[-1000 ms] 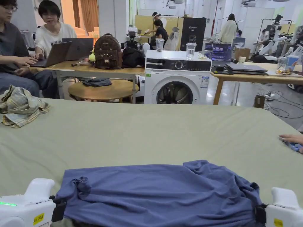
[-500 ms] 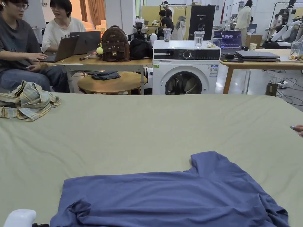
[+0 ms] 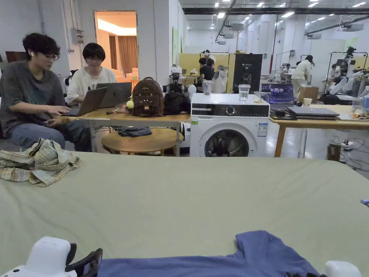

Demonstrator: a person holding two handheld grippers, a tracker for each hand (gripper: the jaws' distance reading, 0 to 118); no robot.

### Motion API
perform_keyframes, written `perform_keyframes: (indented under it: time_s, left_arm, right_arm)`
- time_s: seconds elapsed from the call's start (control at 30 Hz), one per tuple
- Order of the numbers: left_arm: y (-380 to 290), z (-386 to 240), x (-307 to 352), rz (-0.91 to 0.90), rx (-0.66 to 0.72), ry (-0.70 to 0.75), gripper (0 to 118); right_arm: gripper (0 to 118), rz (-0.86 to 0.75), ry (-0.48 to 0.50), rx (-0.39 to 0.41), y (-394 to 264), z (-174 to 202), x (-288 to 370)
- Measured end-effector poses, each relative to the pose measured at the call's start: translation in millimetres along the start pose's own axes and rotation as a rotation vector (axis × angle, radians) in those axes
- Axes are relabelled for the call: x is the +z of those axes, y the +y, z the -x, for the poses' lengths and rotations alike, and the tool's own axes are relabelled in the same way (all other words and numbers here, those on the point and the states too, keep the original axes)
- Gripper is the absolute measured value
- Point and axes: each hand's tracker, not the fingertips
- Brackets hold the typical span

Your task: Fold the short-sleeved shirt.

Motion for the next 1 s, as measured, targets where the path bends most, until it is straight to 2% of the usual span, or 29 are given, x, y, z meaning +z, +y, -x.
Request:
perform_keyframes:
  time_s: [0.03,0.07,0.1,0.17,0.33,0.43,0.47,0.5,0.53,0.57,0.6,0.7,0.8,0.83,0.87,0.9,0.93,0.97,1.0]
  left_arm:
    - [-3.3,-2.0,-1.9,0.026,0.054,-0.072,16]
    - [-4.8,-3.3,-4.4,0.044,0.073,-0.089,1]
    - [-6.6,-4.3,-6.0,0.054,0.080,-0.093,0]
    - [-9.3,-3.0,-5.5,0.057,0.096,-0.098,0]
    - [-0.3,24.5,-14.4,0.078,0.174,-0.081,0]
    - [13.0,55.7,-45.8,0.201,0.282,-0.091,1]
    - [14.7,66.4,-66.7,0.273,0.311,-0.082,16]
    - [13.9,74.7,-86.7,0.315,0.307,-0.069,45]
    - [13.1,79.4,-104.7,0.379,0.290,-0.067,62]
    - [8.4,85.8,-128.7,0.447,0.298,-0.073,68]
    - [2.7,90.5,-150.1,0.524,0.307,-0.080,69]
    - [-18.1,97.3,-198.5,0.622,0.337,-0.076,70]
    - [-36.5,96.0,-231.9,0.694,0.322,-0.032,69]
    - [-41.3,95.1,-241.3,0.732,0.318,-0.025,64]
    - [-47.9,94.8,-249.5,0.760,0.330,-0.034,46]
    - [-49.1,91.7,-253.2,0.777,0.304,-0.018,40]
    - [-45.2,87.8,-249.8,0.782,0.297,-0.013,38]
    - [-37.8,83.5,-250.4,0.762,0.213,-0.015,35]
    - [-34.0,78.2,-250.3,0.762,0.140,-0.032,27]
  right_arm:
    - [10,0.005,-0.001,0.014,-0.7,5.2,-3.7]
    - [0,0.010,-0.015,0.045,-2.4,10.5,-7.4]
    - [0,0.015,-0.019,0.065,-4.7,13.7,-8.0]
    - [0,0.043,0.033,0.040,-5.6,15.5,-10.6]
    - [0,0.053,0.027,0.056,-8.0,16.3,-14.0]
    - [0,0.067,0.062,0.020,-10.3,10.5,-10.6]
    - [0,0.068,0.068,0.010,-11.1,8.2,-9.4]
    - [0,0.072,0.073,-0.001,-12.4,6.4,-7.8]
    - [0,0.080,0.079,-0.011,-12.6,4.3,-6.9]
    - [0,0.084,0.083,-0.016,-13.0,1.4,-5.2]
    - [0,0.086,0.085,-0.014,-13.3,-1.3,-3.2]
    - [0,0.098,0.050,0.016,-14.2,-4.8,6.3]
    - [0,0.113,0.022,0.003,-16.2,-21.2,12.2]
    - [0,0.119,0.009,0.001,-16.6,-25.7,13.5]
    - [0,0.131,-0.010,0.000,-16.9,-31.1,14.3]
    - [0,0.140,-0.028,-0.003,-19.5,-37.2,12.9]
    - [0,0.143,-0.036,-0.011,-19.8,-41.6,12.7]
    - [0,0.145,-0.039,-0.019,-18.4,-46.3,11.8]
    - [0,0.147,-0.042,-0.035,-14.7,-50.9,7.9]
